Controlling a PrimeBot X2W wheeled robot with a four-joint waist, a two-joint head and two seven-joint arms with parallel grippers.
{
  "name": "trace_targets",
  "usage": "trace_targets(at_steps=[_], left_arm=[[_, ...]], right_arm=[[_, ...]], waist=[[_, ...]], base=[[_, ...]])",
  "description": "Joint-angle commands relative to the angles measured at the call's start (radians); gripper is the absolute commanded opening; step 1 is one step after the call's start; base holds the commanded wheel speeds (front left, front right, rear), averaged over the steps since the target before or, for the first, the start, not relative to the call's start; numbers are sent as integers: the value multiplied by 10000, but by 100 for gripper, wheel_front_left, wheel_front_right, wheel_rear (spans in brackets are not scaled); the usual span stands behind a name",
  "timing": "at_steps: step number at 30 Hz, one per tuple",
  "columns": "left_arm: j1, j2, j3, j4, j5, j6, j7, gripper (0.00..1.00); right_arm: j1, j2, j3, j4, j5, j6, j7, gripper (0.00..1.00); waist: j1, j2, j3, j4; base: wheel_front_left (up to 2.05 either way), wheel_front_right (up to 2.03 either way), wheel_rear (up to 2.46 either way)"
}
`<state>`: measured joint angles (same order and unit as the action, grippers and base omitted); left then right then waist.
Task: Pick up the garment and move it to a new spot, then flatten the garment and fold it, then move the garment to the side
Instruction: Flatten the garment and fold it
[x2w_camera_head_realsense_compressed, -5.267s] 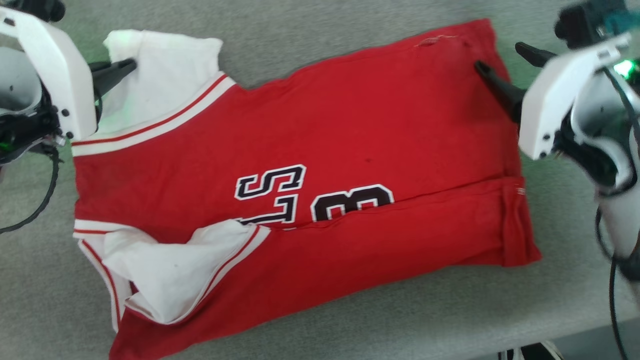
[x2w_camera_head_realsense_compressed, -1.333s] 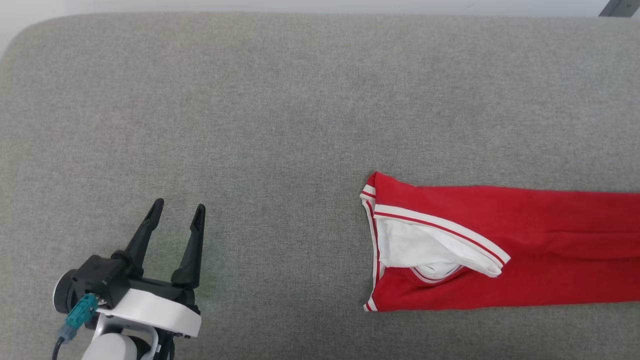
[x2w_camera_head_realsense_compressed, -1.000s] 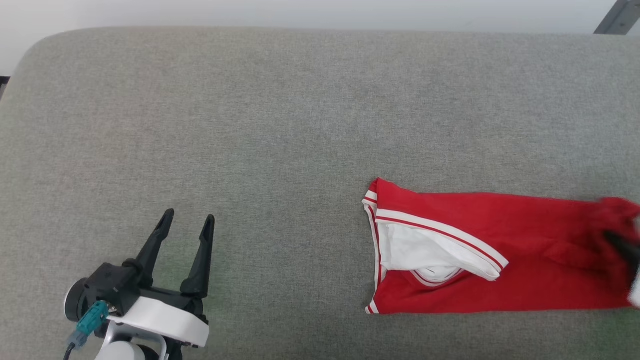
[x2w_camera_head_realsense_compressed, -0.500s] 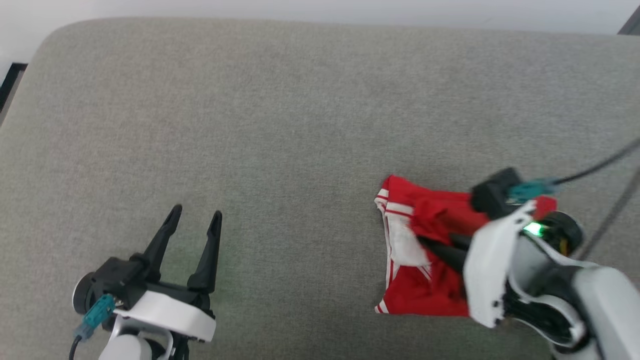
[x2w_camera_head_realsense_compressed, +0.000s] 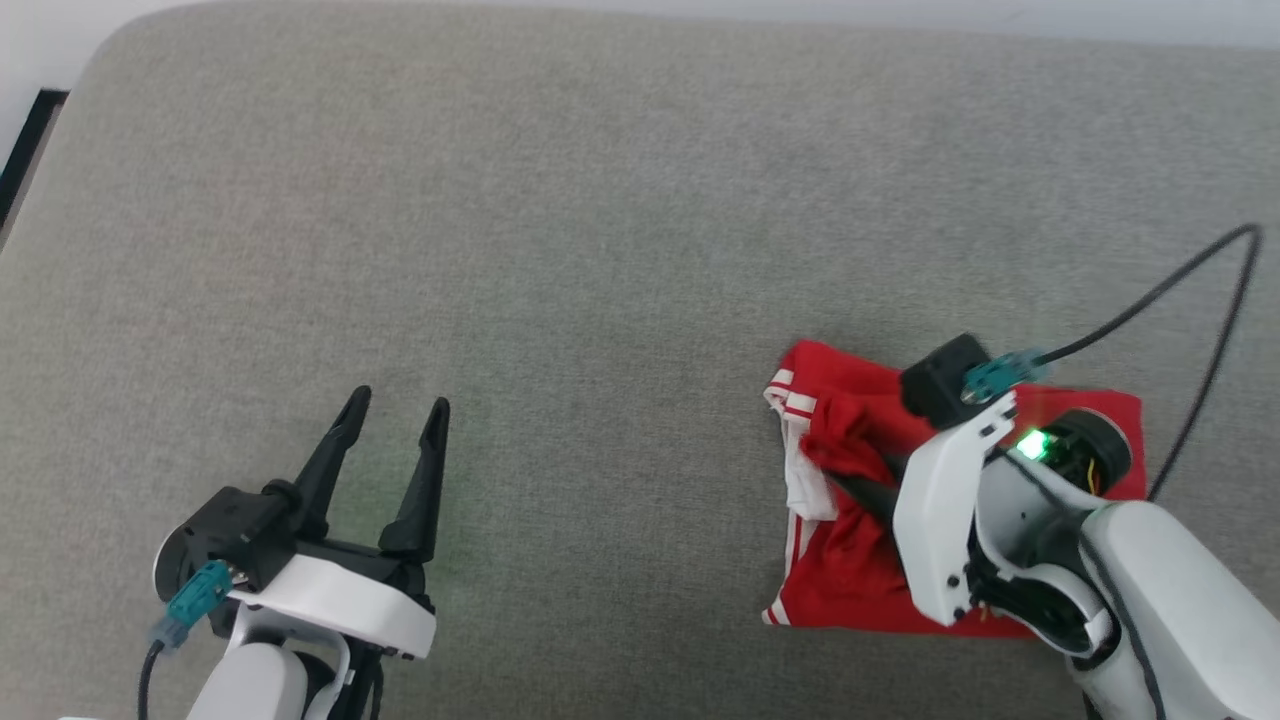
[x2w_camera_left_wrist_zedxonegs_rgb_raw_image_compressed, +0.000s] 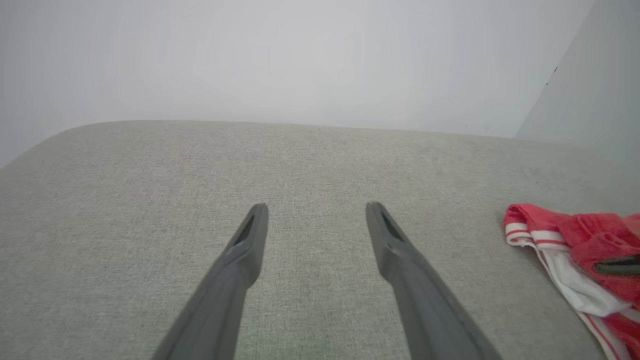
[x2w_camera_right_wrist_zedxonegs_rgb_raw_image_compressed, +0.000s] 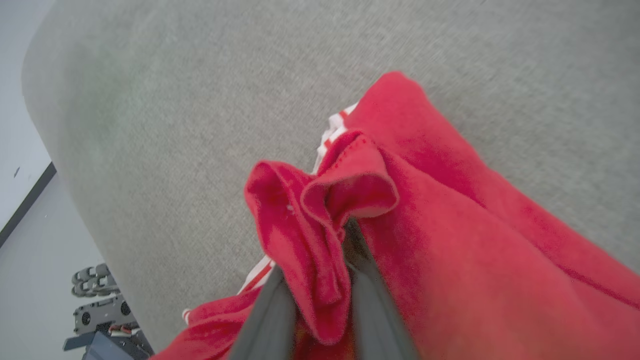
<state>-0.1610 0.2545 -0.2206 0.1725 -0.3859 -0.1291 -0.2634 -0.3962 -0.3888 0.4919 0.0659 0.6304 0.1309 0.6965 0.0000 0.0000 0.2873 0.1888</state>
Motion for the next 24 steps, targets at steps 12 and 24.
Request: trace_targets(at_steps=[12, 24], left_arm=[[451, 220, 337, 306, -293, -16, -16, 100], [626, 109, 624, 1104, -670, -16, -17, 100]], right_arm=[[278, -97, -1886, 69, 343, -6, -1760, 100], [698, -114, -2781, 2943, -32, -6, -6919, 100]], waist=[[0, 0, -972, -913], [0, 0, -1590, -1666]], base=[[0, 0, 0], [0, 0, 0]])
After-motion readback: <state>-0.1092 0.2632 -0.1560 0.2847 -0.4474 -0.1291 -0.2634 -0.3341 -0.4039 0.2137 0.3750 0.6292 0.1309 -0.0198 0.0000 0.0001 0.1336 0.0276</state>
